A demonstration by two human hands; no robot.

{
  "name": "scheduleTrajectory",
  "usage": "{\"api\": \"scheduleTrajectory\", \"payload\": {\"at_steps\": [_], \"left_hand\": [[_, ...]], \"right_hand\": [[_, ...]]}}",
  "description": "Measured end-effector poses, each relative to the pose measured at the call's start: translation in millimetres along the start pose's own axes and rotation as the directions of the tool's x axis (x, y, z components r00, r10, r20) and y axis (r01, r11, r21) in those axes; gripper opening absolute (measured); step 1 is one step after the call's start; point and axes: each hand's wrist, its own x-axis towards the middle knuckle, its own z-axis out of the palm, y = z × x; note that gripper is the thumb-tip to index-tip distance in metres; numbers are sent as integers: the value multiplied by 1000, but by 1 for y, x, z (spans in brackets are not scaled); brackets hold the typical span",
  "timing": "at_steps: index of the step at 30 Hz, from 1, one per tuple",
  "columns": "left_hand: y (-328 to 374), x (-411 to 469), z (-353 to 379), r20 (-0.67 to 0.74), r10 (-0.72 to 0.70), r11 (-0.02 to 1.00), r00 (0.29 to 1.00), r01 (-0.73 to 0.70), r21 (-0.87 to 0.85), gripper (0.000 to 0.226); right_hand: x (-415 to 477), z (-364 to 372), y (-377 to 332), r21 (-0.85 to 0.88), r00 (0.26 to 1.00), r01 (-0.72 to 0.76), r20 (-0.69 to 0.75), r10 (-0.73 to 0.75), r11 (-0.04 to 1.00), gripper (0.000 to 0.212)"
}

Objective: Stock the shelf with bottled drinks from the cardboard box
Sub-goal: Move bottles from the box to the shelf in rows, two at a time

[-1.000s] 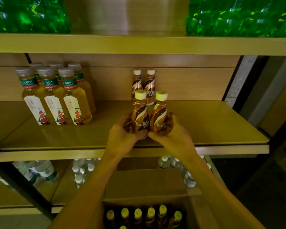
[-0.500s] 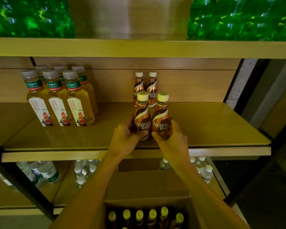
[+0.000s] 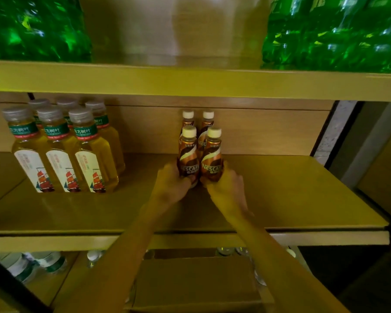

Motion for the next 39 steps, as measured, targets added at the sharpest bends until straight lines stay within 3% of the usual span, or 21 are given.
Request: {"api": "scheduleTrajectory", "payload": {"at_steps": [5, 13, 19, 23, 26, 29, 33, 39], "left_hand": [[2, 42, 2, -20, -32, 999, 999, 32, 4, 57], [-5, 74, 7, 11, -15, 1000, 1000, 15, -17, 42], [-5, 67, 7, -9, -34, 999, 999, 33, -18, 58], [-5, 57, 1, 1, -40, 983, 999, 40, 178, 58], [2, 38, -8, -18, 3, 900, 1000, 5, 436, 57], [11, 3, -19, 36, 43, 801, 998, -56, 597, 47], [21, -47, -29, 40, 64, 763, 997, -75, 642, 53], [32, -118, -34, -5, 198, 755, 980, -149, 639, 53]], "right_hand": [[39, 11, -2, 30, 1000, 8, -10, -7, 1000, 58], [66, 20, 3, 28, 1000, 9, -30, -8, 1000, 60], [64, 21, 5, -6, 1000, 21, 4, -21, 1000, 66], [54, 11, 1, -227, 996, 56, 77, -40, 972, 61], [36, -4, 1, -453, 989, 144, 102, -110, 880, 57], [13, -22, 2, -533, 983, 178, 134, -125, 827, 58], [-27, -44, -2, -559, 980, 181, 176, -98, 809, 61], [-93, -60, 1, -554, 975, 223, 130, -181, 802, 57]]}}
